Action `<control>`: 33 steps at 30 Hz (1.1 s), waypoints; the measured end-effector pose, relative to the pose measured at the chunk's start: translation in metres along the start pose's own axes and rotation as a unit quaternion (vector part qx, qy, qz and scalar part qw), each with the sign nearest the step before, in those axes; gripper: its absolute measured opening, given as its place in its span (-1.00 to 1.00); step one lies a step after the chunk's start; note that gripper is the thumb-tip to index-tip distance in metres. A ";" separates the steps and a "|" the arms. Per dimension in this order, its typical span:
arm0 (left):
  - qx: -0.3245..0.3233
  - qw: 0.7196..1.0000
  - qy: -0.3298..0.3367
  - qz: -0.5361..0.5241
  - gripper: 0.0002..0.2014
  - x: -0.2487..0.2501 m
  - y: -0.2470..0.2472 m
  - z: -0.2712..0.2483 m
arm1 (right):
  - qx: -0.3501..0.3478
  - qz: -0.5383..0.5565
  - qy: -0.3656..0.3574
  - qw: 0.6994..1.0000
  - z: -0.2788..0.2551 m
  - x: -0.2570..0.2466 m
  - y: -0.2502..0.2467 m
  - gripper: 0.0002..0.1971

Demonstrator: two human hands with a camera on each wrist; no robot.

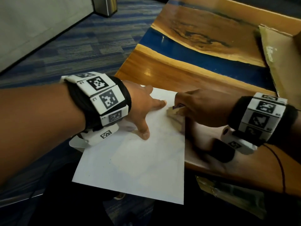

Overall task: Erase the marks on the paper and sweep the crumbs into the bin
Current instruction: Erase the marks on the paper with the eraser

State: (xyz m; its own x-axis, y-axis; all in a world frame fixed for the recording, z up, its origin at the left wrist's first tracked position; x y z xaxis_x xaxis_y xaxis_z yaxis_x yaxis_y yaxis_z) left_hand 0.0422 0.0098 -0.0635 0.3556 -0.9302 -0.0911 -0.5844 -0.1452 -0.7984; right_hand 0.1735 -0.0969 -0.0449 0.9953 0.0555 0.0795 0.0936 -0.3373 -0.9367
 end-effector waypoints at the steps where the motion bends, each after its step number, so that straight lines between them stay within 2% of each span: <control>1: -0.001 1.000 -0.002 0.001 0.22 0.000 0.000 0.000 | 0.007 -0.003 -0.004 1.000 -0.002 -0.002 0.000 -0.79; 4: 0.004 1.000 -0.003 -0.004 0.24 -0.002 0.001 0.001 | -0.014 0.047 -0.131 0.990 -0.014 -0.044 0.009 -0.78; 5: 0.005 1.000 -0.002 -0.004 0.24 -0.003 0.001 0.001 | -0.030 0.055 -0.145 0.987 -0.015 -0.047 0.013 -0.78; 6: 0.004 1.000 0.000 -0.005 0.23 -0.003 0.000 0.001 | -0.035 0.058 -0.126 0.990 -0.012 -0.039 0.010 -0.78; 9: 0.000 1.000 0.002 -0.007 0.20 -0.001 0.000 0.000 | -0.019 0.021 0.001 1.000 -0.002 0.001 0.001 -0.77; 11: 0.000 1.000 -0.001 -0.005 0.20 0.000 0.000 0.000 | -0.006 0.016 -0.020 1.000 -0.006 -0.009 0.002 -0.77; 13: 0.002 1.000 -0.002 -0.007 0.20 -0.001 0.001 0.000 | -0.020 0.034 -0.103 0.994 -0.015 -0.036 0.009 -0.77; 14: 0.002 1.000 -0.003 -0.007 0.20 -0.001 0.000 0.000 | -0.032 0.040 -0.122 0.991 -0.017 -0.040 0.011 -0.77; 18: -0.005 1.000 -0.002 -0.017 0.14 0.002 -0.002 -0.002 | -0.011 0.013 -0.005 1.000 -0.010 0.002 0.004 -0.78; 19: -0.008 1.000 -0.003 -0.016 0.13 0.003 -0.002 -0.002 | -0.005 0.012 -0.013 1.000 -0.013 -0.002 0.004 -0.77; 22: -0.010 1.000 -0.001 -0.017 0.12 0.005 -0.004 -0.001 | -0.022 0.036 -0.117 0.992 -0.020 -0.031 0.012 -0.75; 23: -0.008 1.000 0.000 -0.017 0.12 0.006 -0.006 -0.001 | -0.027 0.038 -0.113 0.993 -0.019 -0.029 0.012 -0.76; 26: -0.009 1.000 0.001 -0.019 0.12 0.007 -0.006 -0.001 | -0.019 0.029 0.005 0.999 -0.010 0.007 0.004 -0.79; 27: -0.010 1.000 -0.002 -0.019 0.12 0.008 -0.005 -0.002 | -0.015 0.022 0.014 1.000 -0.010 0.009 0.004 -0.79; 31: -0.013 1.000 -0.004 -0.021 0.13 0.007 -0.006 -0.003 | -0.019 0.036 -0.104 0.994 -0.019 -0.024 0.011 -0.74; 33: -0.014 1.000 -0.004 -0.019 0.14 0.008 -0.007 -0.002 | -0.024 0.039 -0.053 0.998 -0.014 -0.007 0.007 -0.76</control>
State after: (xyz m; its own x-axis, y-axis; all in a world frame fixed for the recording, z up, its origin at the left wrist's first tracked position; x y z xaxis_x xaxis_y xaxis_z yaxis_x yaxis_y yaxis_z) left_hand 0.0473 0.0028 -0.0571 0.3843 -0.9209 -0.0652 -0.5902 -0.1908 -0.7844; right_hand 0.1679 -0.1129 -0.0468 0.9915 0.1260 -0.0323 0.0194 -0.3892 -0.9210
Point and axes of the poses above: each hand's wrist, its own z-axis towards the middle knuckle, its own y-axis out of the palm, x = y × z, the point moved 4 cm from there along z, towards the middle knuckle, and after that the axes turned 5 degrees about -z, right-handed, at the moved point
